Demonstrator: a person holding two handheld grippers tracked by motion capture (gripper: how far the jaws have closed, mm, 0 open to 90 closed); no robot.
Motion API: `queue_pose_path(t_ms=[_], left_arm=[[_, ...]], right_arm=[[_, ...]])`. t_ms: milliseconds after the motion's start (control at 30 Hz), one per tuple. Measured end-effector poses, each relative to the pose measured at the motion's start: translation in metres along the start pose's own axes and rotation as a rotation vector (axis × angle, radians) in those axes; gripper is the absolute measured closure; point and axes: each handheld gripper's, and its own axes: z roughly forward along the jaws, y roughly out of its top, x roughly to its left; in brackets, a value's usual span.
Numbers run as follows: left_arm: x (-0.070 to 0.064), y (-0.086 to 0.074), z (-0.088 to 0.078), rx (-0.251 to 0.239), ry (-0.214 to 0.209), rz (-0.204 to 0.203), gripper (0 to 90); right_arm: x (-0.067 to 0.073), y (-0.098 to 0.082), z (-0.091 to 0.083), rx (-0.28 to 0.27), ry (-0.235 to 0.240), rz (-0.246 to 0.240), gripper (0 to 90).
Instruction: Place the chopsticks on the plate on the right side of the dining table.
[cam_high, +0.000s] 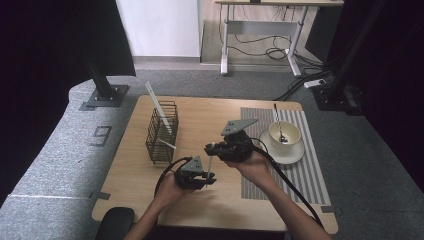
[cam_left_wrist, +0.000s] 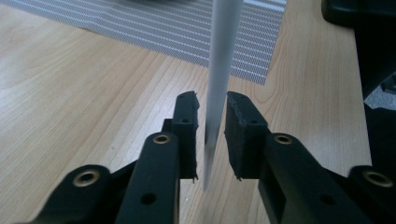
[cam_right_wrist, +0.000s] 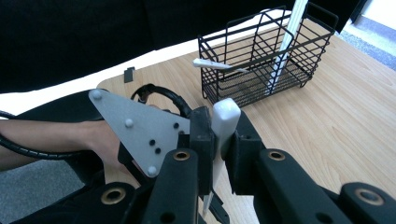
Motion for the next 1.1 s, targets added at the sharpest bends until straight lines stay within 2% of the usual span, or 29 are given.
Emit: queue_pose_path(t_ms=[67,267,300,367,400,500,633,700,733,767,1100], left_arm=[[0.001,0.0,-0.002,-0.007,0.004,-0.001,82.8],[0.002,-0.001,-0.006,-0.038,-0.003,0.007,85.1],[0.002,-0.002,-0.006,-0.037,-0.001,0.01,85.1],[0.002,-0.002,-0.007,-0.039,-0.001,0.018,85.2],[0.002,-0.002,-0.007,-0.04,-0.002,0.022,85.2],[0.001,-0.002,-0.007,-0.042,-0.003,0.027,85.2],[0.002,-0.003,-0.007,-0.03,0.005,0.015,85.2],[0.004,-0.004,-0.008,-0.033,-0.005,-0.004,85.2],[0.004,-0.004,-0.008,-0.033,-0.005,-0.004,85.2],[0.005,-0.004,-0.009,-0.043,-0.016,-0.009,85.2],[0.006,-0.006,-0.013,-0.062,-0.019,-0.003,85.3]], right_arm=[[-0.001,-0.001,0.001,0.0,0.002,0.006,81.5],[0.0,0.0,-0.001,-0.008,0.005,0.004,81.1],[0.0,0.0,-0.001,-0.009,0.006,0.0,78.0],[0.001,0.0,-0.001,-0.002,-0.009,-0.014,65.9],[0.001,-0.001,-0.001,0.004,-0.028,-0.023,58.2],[0.004,-0.002,0.002,0.028,-0.13,-0.05,41.2],[0.006,-0.006,0.004,0.045,-0.228,-0.078,31.2],[0.005,-0.01,-0.001,0.036,-0.283,-0.08,30.2],[0.005,-0.01,-0.001,0.036,-0.283,-0.08,30.2],[0.001,-0.014,-0.005,0.022,-0.312,-0.065,29.5],[-0.019,-0.038,-0.023,-0.007,-0.377,0.023,29.5]])
